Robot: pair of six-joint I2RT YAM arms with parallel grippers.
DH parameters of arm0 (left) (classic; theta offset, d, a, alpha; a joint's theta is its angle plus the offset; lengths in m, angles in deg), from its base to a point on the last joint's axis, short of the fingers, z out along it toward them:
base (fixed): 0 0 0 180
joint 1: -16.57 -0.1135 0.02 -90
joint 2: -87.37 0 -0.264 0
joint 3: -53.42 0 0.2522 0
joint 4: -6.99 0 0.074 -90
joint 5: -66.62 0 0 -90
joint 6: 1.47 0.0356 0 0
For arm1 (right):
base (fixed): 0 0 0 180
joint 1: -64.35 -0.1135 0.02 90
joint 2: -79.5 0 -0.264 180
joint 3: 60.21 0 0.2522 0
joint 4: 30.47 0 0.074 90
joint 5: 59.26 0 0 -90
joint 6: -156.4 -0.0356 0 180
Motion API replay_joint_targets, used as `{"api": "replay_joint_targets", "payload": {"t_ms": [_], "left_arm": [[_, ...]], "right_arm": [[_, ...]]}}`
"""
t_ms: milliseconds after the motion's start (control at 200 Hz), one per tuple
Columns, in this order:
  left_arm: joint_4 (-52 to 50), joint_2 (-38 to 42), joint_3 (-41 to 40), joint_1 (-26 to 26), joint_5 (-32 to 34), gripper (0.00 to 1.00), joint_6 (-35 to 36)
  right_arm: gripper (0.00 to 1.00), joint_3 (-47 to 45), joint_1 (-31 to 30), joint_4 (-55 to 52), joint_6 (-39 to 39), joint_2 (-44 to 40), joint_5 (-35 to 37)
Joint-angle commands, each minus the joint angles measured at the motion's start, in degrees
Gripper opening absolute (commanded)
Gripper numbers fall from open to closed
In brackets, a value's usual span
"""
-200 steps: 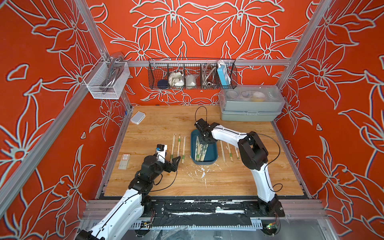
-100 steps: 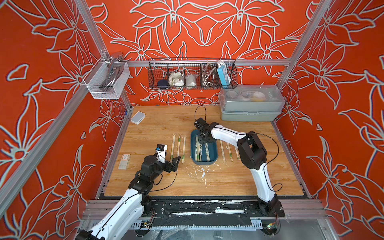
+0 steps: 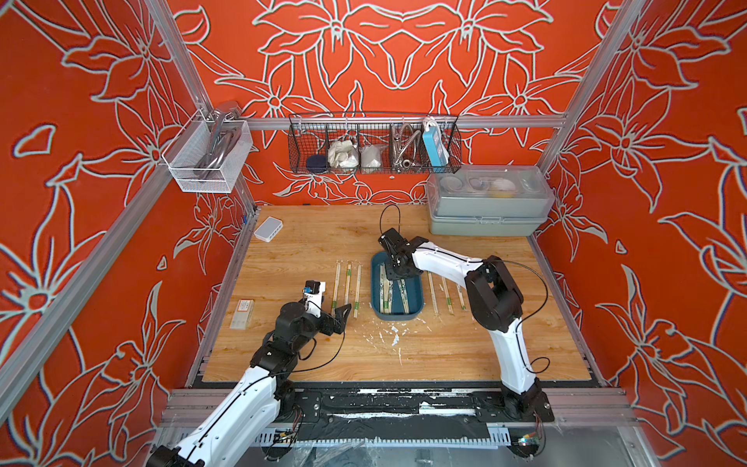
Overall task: Take the paired disposable chopsticks out of the storage box
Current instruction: Pick up the paired disposable chopsticks from the storage box.
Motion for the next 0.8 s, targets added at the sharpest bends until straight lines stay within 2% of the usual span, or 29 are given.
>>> {"api": "replay_joint_targets", "payload": {"t_ms": [0,556,796], "left_arm": [[1.8,-0.2,2.0,0.2,0.3,1.00,0.0],[1.4,0.4,2.0,0.2,0.2,1.00,0.1],[1.1,0.9,1.9,0.2,0.2,0.99,0.1]], "right_arm": [[0.04,-0.9,0.0,-1.4,0.5,-3.7,-0.6],[0.02,-2.0,0.3,-1.8,0.7,-10.5,0.0],[0.02,-2.8,2.7,-2.8,1.7,-14.0,0.7]]}}
